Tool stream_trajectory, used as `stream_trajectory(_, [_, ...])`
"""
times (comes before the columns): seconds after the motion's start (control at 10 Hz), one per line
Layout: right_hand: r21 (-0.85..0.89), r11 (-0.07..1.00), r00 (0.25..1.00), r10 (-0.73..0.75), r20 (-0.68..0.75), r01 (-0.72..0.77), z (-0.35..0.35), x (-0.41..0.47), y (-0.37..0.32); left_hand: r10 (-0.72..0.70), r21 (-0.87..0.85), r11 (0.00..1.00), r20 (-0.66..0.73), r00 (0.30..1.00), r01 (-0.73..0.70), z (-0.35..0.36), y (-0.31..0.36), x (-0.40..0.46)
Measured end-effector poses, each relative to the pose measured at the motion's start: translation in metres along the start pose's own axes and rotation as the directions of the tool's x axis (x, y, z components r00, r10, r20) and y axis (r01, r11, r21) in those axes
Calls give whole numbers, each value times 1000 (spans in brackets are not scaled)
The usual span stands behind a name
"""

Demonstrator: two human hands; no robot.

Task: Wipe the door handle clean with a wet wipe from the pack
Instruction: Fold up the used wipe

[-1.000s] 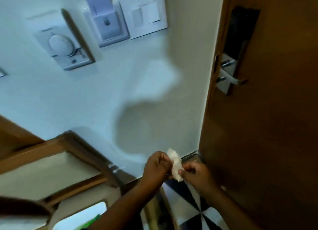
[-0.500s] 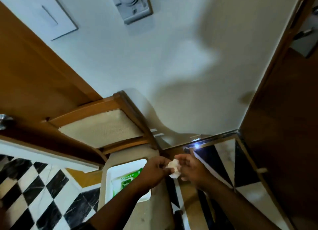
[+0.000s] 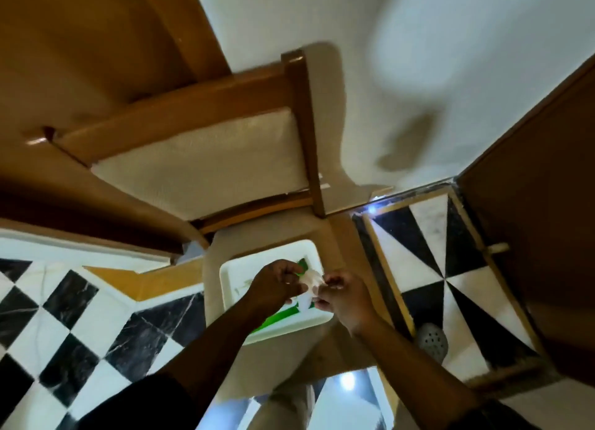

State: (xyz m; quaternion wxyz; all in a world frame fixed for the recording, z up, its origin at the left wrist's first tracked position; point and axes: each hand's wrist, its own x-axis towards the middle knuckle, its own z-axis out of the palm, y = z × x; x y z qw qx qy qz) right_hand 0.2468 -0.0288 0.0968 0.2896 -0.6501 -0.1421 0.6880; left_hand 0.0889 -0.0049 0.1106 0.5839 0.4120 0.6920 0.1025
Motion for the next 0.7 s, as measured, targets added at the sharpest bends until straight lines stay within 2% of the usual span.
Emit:
stream_trajectory(0.1, [106, 981, 981, 170, -98, -160, 29, 22, 47, -71, 133, 989, 73, 995, 61, -15, -53, 21])
stream_trajectory(0.2, [258, 934, 938, 297, -177, -247, 41, 43, 97, -126, 254, 962, 89, 988, 100, -13, -106, 35])
stream_trajectory(0.3, [401, 881, 902, 363, -234, -251, 44, 57, 132, -159, 304, 945, 108, 981, 119, 4, -142, 41])
stream_trajectory(0.4, [408, 888, 899, 341, -275, -212, 47, 72, 149, -135, 310, 946, 105, 985, 97, 29, -163, 45])
stream_trajectory(0.5, [213, 958, 903, 256, -345, -190, 47, 83, 154, -51, 376, 926, 18, 999, 41, 41, -165, 52])
stream_trajectory(0.6, [-304, 943, 942, 29, -335, -137, 39, 84, 156, 16, 473, 881, -37, 999, 4, 44, -164, 60])
stream_trajectory(0.7, [-583, 810, 960, -105, -259, -69, 22, 70, 144, 65, 569, 821, -29, 997, -37, 35, -158, 49])
